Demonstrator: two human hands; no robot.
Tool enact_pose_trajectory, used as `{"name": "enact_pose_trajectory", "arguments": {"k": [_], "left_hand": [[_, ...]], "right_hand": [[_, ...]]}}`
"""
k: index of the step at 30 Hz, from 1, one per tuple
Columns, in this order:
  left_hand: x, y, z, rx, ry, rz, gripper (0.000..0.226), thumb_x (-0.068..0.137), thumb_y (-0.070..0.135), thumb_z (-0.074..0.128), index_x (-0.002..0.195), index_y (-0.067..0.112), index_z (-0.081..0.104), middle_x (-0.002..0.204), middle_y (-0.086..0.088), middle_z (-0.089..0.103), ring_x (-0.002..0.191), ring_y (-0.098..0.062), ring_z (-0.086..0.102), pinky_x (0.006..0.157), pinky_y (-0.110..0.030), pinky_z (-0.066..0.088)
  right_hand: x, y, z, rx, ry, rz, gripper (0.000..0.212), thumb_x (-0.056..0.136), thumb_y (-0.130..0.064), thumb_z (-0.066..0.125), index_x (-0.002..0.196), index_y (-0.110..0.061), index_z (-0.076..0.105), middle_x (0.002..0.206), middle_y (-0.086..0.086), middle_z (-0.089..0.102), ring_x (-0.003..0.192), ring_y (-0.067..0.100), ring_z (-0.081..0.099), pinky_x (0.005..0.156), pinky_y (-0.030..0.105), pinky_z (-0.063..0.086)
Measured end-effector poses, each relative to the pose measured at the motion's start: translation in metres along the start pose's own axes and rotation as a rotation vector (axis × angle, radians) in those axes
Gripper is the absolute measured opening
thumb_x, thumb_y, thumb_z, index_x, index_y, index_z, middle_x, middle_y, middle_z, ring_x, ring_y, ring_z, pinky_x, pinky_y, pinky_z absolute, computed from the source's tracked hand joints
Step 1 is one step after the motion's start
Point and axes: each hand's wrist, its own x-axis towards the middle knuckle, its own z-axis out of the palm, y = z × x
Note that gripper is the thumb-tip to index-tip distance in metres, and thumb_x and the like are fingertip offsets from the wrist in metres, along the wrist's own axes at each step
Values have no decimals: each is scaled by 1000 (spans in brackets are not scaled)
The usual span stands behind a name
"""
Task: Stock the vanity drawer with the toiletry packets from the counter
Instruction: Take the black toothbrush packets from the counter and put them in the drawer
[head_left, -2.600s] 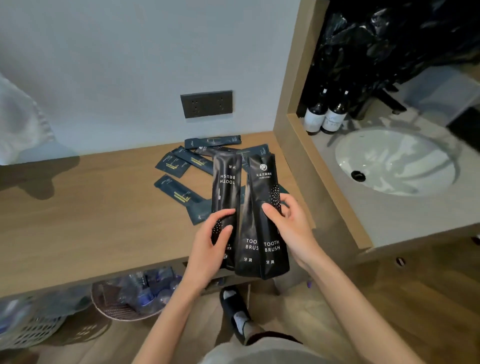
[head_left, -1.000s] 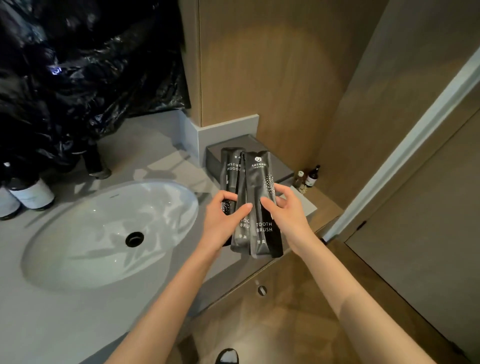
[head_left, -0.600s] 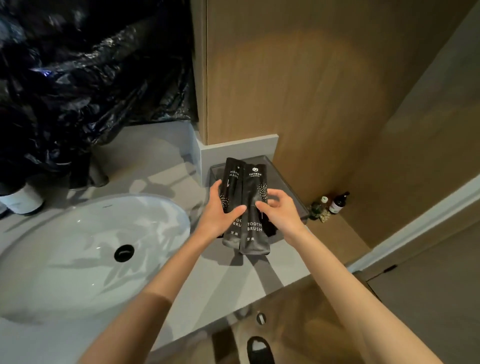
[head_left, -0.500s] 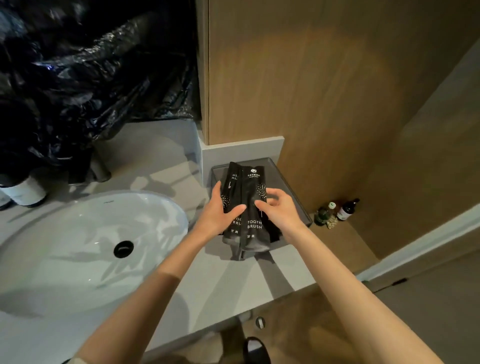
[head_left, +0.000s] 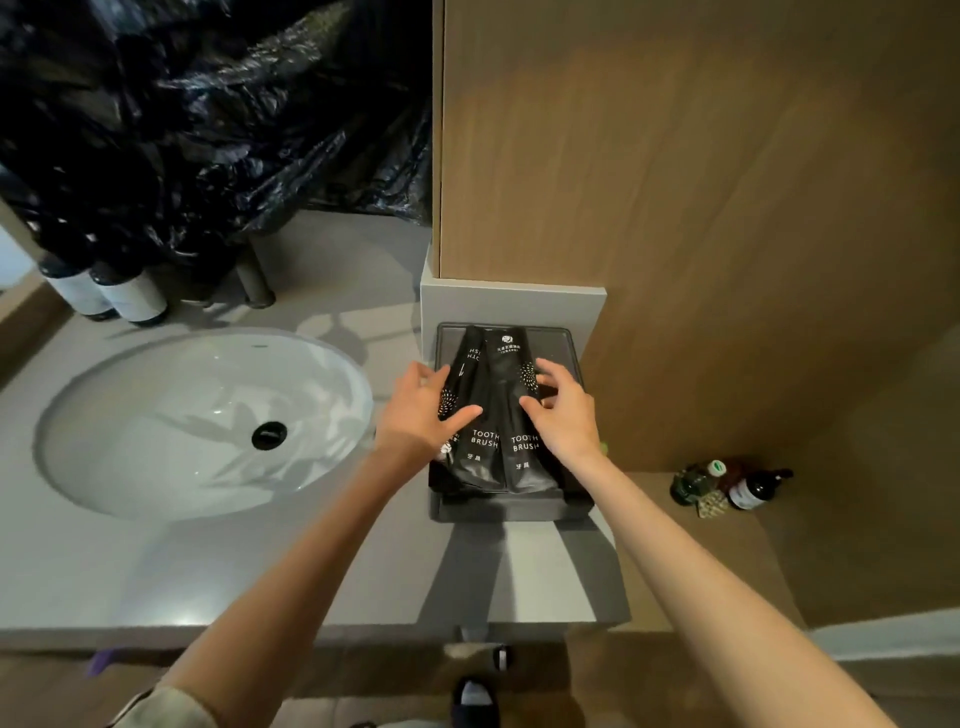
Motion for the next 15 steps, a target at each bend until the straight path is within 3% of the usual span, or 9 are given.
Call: {"name": "enact_pose_trajectory", "arguments": {"k": [2, 4, 7, 10, 13, 15], "left_hand": [[-7, 0, -3, -20, 88, 4, 64, 85, 51, 58, 139, 20, 44, 128, -6, 45, 123, -22, 41, 99, -34, 40], [-23, 2, -9, -120, 196, 36, 52, 87, 44, 59, 133, 21, 51, 122, -3, 50, 118, -20, 43, 100, -28, 38], [-55, 7, -17, -355, 322, 24, 35, 87, 31, 63, 122, 25, 60, 109, 6, 55, 94, -8, 51, 85, -7, 37], [-88, 7, -18, -548, 392, -109, 18, 87, 23, 63, 104, 28, 64, 97, 9, 60, 77, -2, 55, 69, -5, 40], [-118, -1, -11, -788, 319, -342, 10, 91, 22, 57, 87, 29, 63, 82, 6, 63, 67, -6, 55, 65, -18, 43], [-135, -10, 9, -893, 137, -506, 10, 92, 19, 53, 89, 19, 63, 82, -2, 62, 64, -10, 53, 62, -24, 42]], "right_hand": [[0, 4, -5, -68, -15, -89, 47, 87, -14, 67, 132, -18, 54, 129, 3, 59, 101, 20, 59, 96, 33, 47], [-1, 8, -12, -135, -33, -164, 42, 87, -15, 66, 128, -18, 58, 130, 4, 58, 116, 22, 54, 103, 32, 40], [-13, 11, -24, -157, -86, -247, 36, 88, -18, 65, 123, -22, 62, 133, 2, 56, 125, 21, 48, 108, 34, 36], [-37, 16, -36, -166, -125, -311, 31, 89, -20, 65, 120, -23, 64, 134, -1, 56, 128, 16, 45, 111, 36, 34], [-66, 30, -42, -252, -162, -337, 32, 91, -21, 62, 123, -21, 62, 135, 0, 55, 130, 16, 45, 112, 32, 32], [-83, 41, -42, -329, -201, -329, 37, 93, -23, 58, 130, -21, 57, 139, 0, 51, 132, 17, 43, 111, 30, 32]]}}
